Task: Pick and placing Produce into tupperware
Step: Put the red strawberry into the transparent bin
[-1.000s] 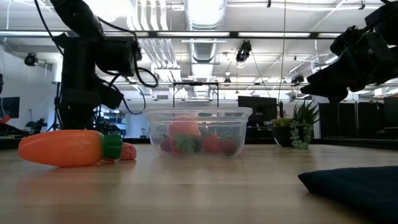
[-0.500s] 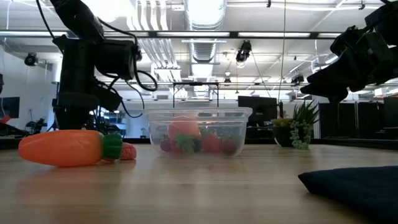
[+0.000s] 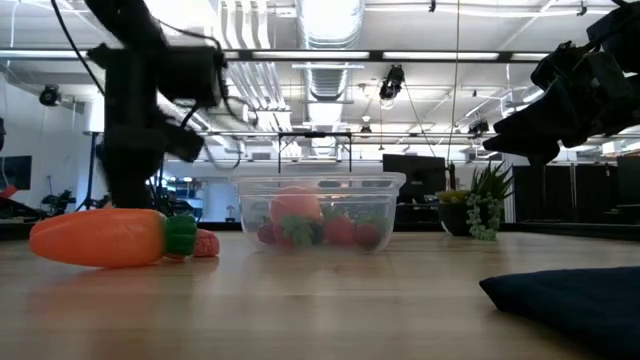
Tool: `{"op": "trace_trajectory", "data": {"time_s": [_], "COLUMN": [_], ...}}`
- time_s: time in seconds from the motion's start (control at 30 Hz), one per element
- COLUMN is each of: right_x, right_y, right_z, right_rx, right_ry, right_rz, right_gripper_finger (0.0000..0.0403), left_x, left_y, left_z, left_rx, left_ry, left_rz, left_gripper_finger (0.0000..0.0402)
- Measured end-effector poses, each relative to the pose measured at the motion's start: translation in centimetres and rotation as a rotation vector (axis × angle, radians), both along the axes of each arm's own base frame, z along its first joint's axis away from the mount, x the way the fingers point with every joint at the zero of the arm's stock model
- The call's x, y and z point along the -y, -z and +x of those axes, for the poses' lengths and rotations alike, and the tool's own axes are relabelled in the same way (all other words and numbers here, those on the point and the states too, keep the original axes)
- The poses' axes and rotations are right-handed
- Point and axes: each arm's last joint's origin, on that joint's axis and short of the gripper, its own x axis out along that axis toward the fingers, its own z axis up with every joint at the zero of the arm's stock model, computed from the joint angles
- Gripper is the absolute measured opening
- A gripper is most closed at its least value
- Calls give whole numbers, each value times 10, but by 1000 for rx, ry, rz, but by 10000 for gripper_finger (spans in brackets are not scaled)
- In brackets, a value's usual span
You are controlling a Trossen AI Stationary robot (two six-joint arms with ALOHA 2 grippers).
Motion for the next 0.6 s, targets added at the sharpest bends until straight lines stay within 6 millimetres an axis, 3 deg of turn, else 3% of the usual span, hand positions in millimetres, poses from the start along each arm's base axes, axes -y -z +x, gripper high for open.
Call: {"op": "trace_trajectory", "data": {"time_s": [0.3, 0.47, 0.6], "right_x": [0, 0, 0], "right_y": [0, 0, 0], "right_z": [0, 0, 0], "right_rx": [0, 0, 0], "right_ry": [0, 0, 0], "right_rz": [0, 0, 0], "right_gripper_finger": [228, 228, 228], "left_x": [0, -2, 0], "left_y": [-76, -95, -95], "left_z": [39, 77, 108], "left_rx": [454, 557, 540], "left_ry": [305, 397, 485], "left_rz": [120, 122, 153], "left_gripper_finger": [134, 134, 134]}}
